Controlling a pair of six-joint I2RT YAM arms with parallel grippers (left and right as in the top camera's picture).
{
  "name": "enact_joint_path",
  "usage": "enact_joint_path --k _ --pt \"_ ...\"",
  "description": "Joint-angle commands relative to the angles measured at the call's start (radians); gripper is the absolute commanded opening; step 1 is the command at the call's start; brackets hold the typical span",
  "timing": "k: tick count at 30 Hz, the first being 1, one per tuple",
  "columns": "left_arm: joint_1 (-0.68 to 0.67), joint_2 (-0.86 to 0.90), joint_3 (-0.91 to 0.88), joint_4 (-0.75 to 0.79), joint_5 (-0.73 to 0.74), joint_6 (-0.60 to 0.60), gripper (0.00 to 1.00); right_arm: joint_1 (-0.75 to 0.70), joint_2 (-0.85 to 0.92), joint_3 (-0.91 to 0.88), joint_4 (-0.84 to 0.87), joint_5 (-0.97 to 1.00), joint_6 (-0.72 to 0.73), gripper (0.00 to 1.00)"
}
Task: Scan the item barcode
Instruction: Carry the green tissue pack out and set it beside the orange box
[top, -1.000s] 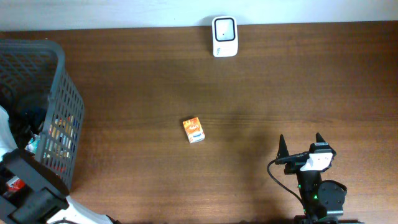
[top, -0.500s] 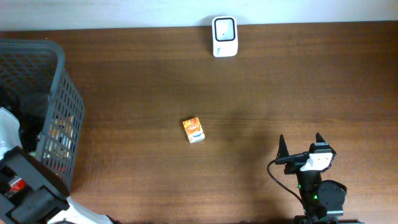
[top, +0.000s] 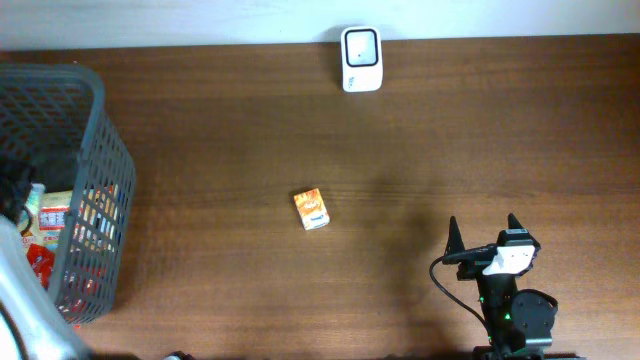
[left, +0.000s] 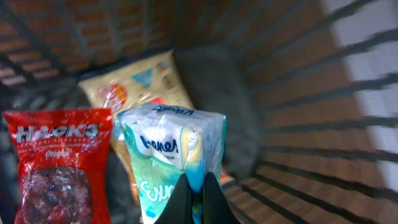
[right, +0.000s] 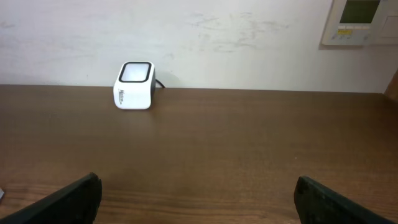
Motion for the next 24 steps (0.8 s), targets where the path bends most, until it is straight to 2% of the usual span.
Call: enact_joint_path --k 1,4,6,9,12,16,17,19,22,23,24 --pt "-0.055 -0.225 0.015 0.018 0.073 0.013 0.0 0.005 -0.007 -0.007 -0.003 0.006 0.001 0.99" --pt "-0.23 -0.369 0.015 0.107 0.22 0.013 0.0 0.005 -0.007 -0.007 -0.003 0.006 0.001 0.99" --pt "-0.45 -0.387 0.015 0.129 0.236 0.014 0.0 0.005 -0.007 -0.007 -0.003 0.006 0.001 0.98" --pt "-0.788 -0.28 0.014 0.129 0.236 0.025 0.0 0.005 -0.007 -0.007 -0.003 0.006 0.001 0.98" --pt "-1.031 -0.084 0.014 0.129 0.235 0.055 0.0 0.005 -0.007 -0.007 -0.003 0.006 0.001 0.98" --pt "-1.211 0.188 0.014 0.129 0.228 0.054 0.0 0.005 -0.007 -0.007 -0.003 0.006 0.001 0.98" --pt "-1.245 0.261 0.014 0.131 0.189 0.054 0.0 0.005 -0.007 -0.007 -0.003 0.006 0.001 0.98" --pt "-1.279 0.347 0.014 0.132 0.119 0.054 0.0 0.005 -0.007 -0.007 -0.003 0.006 0.001 0.99" --pt "-1.318 0.446 0.014 0.171 0.111 0.054 0.0 0.005 -0.007 -0.007 -0.003 0.006 0.001 0.98" --pt "-1.327 0.471 0.014 0.175 0.112 0.054 0.02 0.005 -0.007 -0.007 -0.003 0.006 0.001 0.99" --pt "-1.334 0.492 0.014 0.174 0.112 0.054 0.14 0.005 -0.007 -0.007 -0.003 0.006 0.001 0.99"
